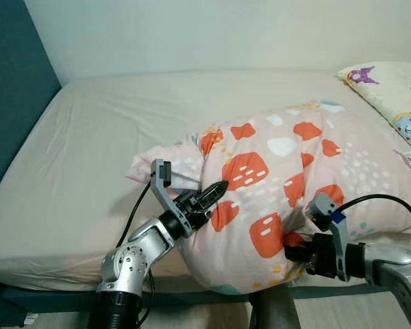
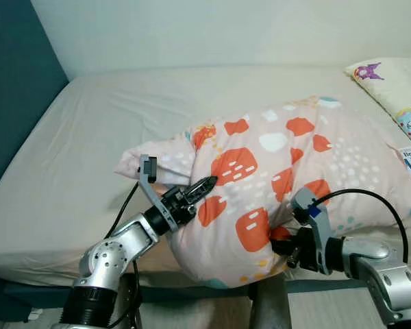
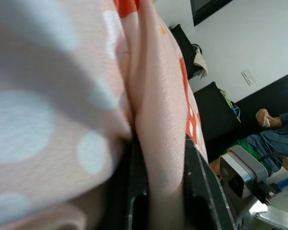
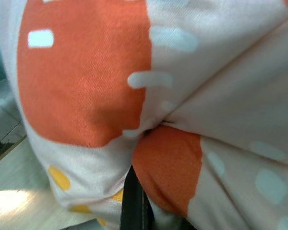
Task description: Clean up the room
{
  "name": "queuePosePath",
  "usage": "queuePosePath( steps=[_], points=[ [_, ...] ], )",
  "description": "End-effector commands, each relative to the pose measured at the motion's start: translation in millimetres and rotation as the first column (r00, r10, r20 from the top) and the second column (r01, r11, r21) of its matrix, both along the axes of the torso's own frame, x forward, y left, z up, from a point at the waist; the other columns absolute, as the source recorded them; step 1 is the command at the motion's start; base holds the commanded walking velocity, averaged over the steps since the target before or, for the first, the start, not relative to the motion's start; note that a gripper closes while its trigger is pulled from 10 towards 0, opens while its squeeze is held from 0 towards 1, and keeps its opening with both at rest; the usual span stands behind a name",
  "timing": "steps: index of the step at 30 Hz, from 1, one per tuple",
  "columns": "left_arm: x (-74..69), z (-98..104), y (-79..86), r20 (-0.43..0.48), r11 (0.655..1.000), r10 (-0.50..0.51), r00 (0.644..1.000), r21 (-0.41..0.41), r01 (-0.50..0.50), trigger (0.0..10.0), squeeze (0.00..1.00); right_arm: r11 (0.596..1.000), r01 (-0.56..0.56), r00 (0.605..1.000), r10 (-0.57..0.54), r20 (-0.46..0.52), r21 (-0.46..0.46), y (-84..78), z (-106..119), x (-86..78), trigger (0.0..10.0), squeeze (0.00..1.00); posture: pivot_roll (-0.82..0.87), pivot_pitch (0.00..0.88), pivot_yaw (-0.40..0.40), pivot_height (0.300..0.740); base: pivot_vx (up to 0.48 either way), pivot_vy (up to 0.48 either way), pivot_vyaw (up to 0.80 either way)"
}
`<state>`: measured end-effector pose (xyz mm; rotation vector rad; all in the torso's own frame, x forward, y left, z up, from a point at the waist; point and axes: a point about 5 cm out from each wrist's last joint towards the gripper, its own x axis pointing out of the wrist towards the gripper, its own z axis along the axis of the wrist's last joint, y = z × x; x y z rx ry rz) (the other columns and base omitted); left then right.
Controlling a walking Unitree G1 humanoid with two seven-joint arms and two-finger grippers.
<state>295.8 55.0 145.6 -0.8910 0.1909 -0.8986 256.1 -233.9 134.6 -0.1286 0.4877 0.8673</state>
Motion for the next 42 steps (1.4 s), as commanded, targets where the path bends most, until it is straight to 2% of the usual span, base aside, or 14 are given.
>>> queuePosePath(
  steps=[1, 2, 3, 5, 6, 12, 21, 22, 23, 27, 29, 36, 38, 42],
  points=[
    [-5.4, -0.6, -17.5, -0.024, 0.998, -0.060, 0.998, -0.029, 0.060, 0.0, 0.00, 1.000, 0.010, 0.997, -0.009, 0.074, -0.007, 5.6, 2.5, 8.8, 0.8, 0.00, -0.02, 0.083, -0.028, 0.486, 0.000, 0.000, 0.00],
    [-5.4, -0.6, -17.5, -0.024, 0.998, -0.060, 0.998, -0.029, 0.060, 0.0, 0.00, 1.000, 0.010, 0.997, -0.009, 0.074, -0.007, 5.6, 2.5, 8.8, 0.8, 0.00, -0.02, 0.083, -0.028, 0.486, 0.000, 0.000, 0.00],
    [-4.6, 0.3, -17.2, -0.022, 0.998, -0.054, 0.998, -0.034, 0.053, 0.0, 0.00, 0.998, 0.055, 0.993, -0.055, 0.102, 0.000, 4.1, 4.2, 15.2, 10.0, 0.00, -0.02, 0.082, -0.029, 0.486, 0.000, 0.000, 0.00],
    [-3.2, 1.3, -16.7, -0.020, 0.998, -0.047, 0.999, -0.041, 0.046, 0.0, 0.00, 0.993, 0.117, 0.985, -0.119, 0.125, 0.026, 2.5, 6.3, 23.0, 10.0, 0.00, -0.02, 0.081, -0.029, 0.486, 0.000, 0.000, 0.00],
    [-2.4, 2.1, -16.5, -0.018, 0.998, -0.043, 0.999, -0.042, 0.043, 0.0, 0.00, 0.987, 0.154, 0.977, -0.159, 0.139, 0.047, 0.8, 8.2, 27.8, 10.0, 1.00, -0.02, 0.079, -0.029, 0.486, 0.000, 0.000, 0.00],
    [1.0, 5.0, -16.1, -0.016, 0.998, -0.021, 1.000, -0.055, 0.021, 0.0, 0.00, 0.970, 0.230, 0.954, -0.241, 0.181, 0.078, -2.1, 11.2, 37.5, 10.0, 1.00, -0.03, 0.078, -0.026, 0.486, 0.000, 0.000, 0.00],
    [23.3, 17.7, -10.1, -0.056, 0.976, 0.171, 0.984, -0.128, -0.177, 0.0, 0.00, 0.900, 0.427, 0.868, -0.436, 0.239, 0.092, -9.7, 11.5, 54.7, 10.0, 1.00, -0.03, 0.078, -0.019, 0.486, 0.000, 0.000, 0.00],
    [37.4, 16.5, -2.3, -0.077, 0.954, 0.280, 0.957, -0.086, -0.286, 0.0, 0.00, 0.867, 0.485, 0.831, -0.498, 0.246, 0.118, -11.0, 11.6, 59.4, 10.0, 0.00, -0.04, 0.079, -0.015, 0.486, 0.000, 0.000, 0.00],
    [50.4, 16.4, 5.7, -0.083, 0.927, 0.370, 0.925, -0.036, -0.373, 0.0, 0.00, 0.823, 0.545, 0.785, -0.569, 0.247, 0.161, -11.8, 12.2, 63.8, 10.0, 0.00, -0.05, 0.081, -0.011, 0.486, 0.000, 0.000, 0.00],
    [58.2, 16.9, 11.2, -0.080, 0.906, 0.422, 0.903, -0.002, -0.423, 0.0, 0.00, 0.790, 0.582, 0.752, -0.613, 0.242, 0.192, -12.1, 12.4, 66.5, 10.0, 0.00, -0.05, 0.082, -0.011, 0.486, 0.000, 0.000, 0.00],
    [77.3, 23.4, 28.0, -0.061, 0.851, 0.524, 0.849, 0.062, -0.521, 0.0, 0.00, 0.744, 0.612, 0.712, -0.666, 0.220, 0.269, -4.6, 10.5, 67.1, 10.0, 0.00, -0.06, 0.089, -0.006, 0.486, 0.000, 0.000, 0.00],
    [93.0, 35.2, 43.1, -0.035, 0.802, 0.595, 0.803, 0.099, -0.590, 0.0, 0.00, 0.744, 0.594, 0.725, -0.660, 0.198, 0.306, 11.1, 4.9, 63.7, 10.0, 0.00, -0.08, 0.096, 0.002, 0.486, 0.000, 0.000, 0.00],
    [113.8, 67.4, 70.8, 0.020, 0.717, 0.689, 0.725, 0.129, -0.685, 0.0, 0.00, 0.761, 0.564, 0.755, -0.632, 0.174, 0.319, 33.5, -3.4, 55.8, 10.0, 0.00, -0.11, 0.115, 0.016, 0.486, 0.000, 0.000, 0.00],
    [123.6, 95.9, 94.2, 0.061, 0.641, 0.757, 0.651, 0.131, -0.757, 0.0, 0.00, 0.765, 0.555, 0.765, -0.624, 0.162, 0.326, 43.7, -7.1, 50.2, 10.0, 0.00, -0.11, 0.121, 0.015, 0.486, 0.000, 0.000, 0.00]
  ],
)
